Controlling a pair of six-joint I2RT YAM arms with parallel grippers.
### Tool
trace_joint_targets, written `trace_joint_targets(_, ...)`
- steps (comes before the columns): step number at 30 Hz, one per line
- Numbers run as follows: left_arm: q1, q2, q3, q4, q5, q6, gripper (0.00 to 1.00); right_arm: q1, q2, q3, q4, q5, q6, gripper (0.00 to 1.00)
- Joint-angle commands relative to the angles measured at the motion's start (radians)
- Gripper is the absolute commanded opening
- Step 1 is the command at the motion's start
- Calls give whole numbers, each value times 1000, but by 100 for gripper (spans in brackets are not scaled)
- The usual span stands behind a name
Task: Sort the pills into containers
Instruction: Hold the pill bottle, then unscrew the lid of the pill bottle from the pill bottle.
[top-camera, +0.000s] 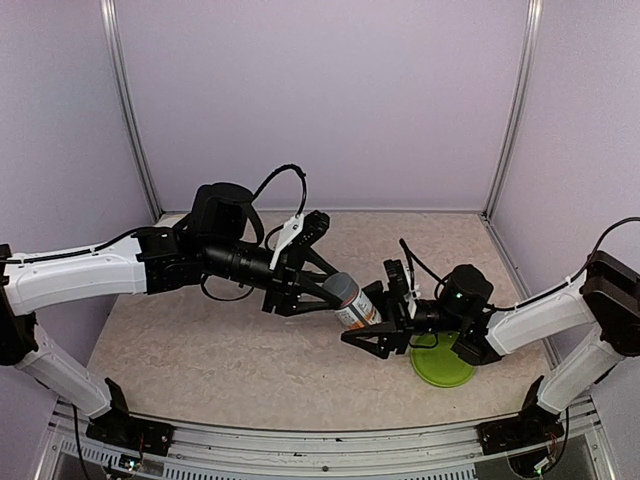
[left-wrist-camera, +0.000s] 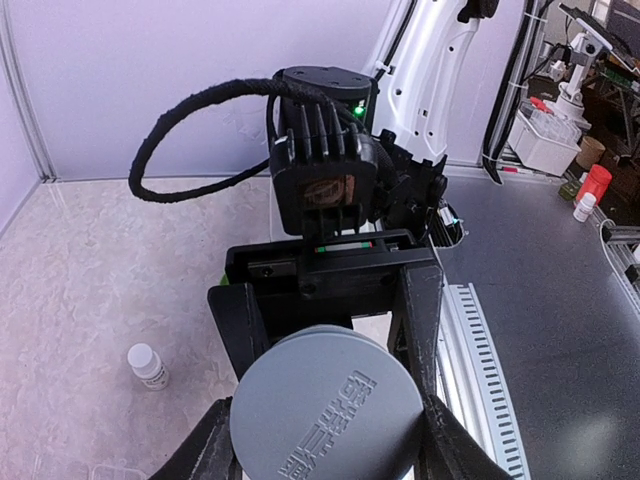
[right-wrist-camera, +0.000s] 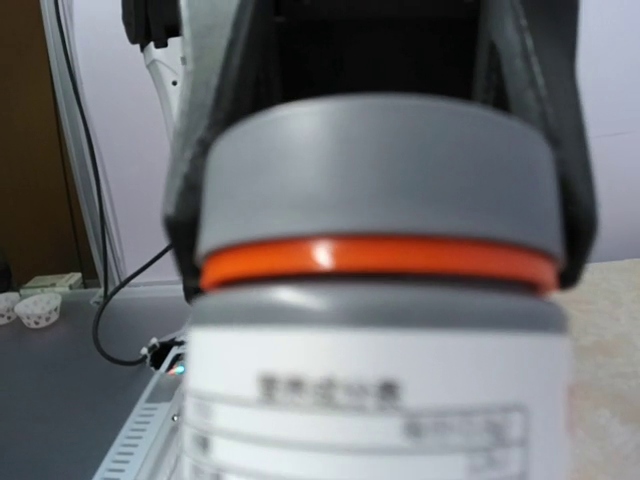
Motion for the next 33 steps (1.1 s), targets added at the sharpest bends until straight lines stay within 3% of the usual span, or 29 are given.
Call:
trace_joint_targets(1, 21, -33, -5, 36, -18, 2, 21, -16, 7, 13, 63, -51, 13, 70)
trace_joint_targets(8, 26, -36, -9, 29, -30, -5, 21, -27, 8, 2, 72, -59, 21, 67)
trace_joint_targets(13, 31, -33, -11, 33, -30, -14, 21, -31, 16, 5, 80, -70, 27, 45)
trace_joint_targets(21, 36, -29, -9, 46, -60, -52, 21, -35, 8, 21, 6, -40, -10, 28)
trace_joint_targets(28, 46, 11, 6, 71, -124, -179, 21, -34, -23, 38, -111, 102, -91, 15)
trace_joint_targets(33, 55, 47, 6, 131, -179, -376, 21, -31, -60, 35, -166, 235, -162, 7)
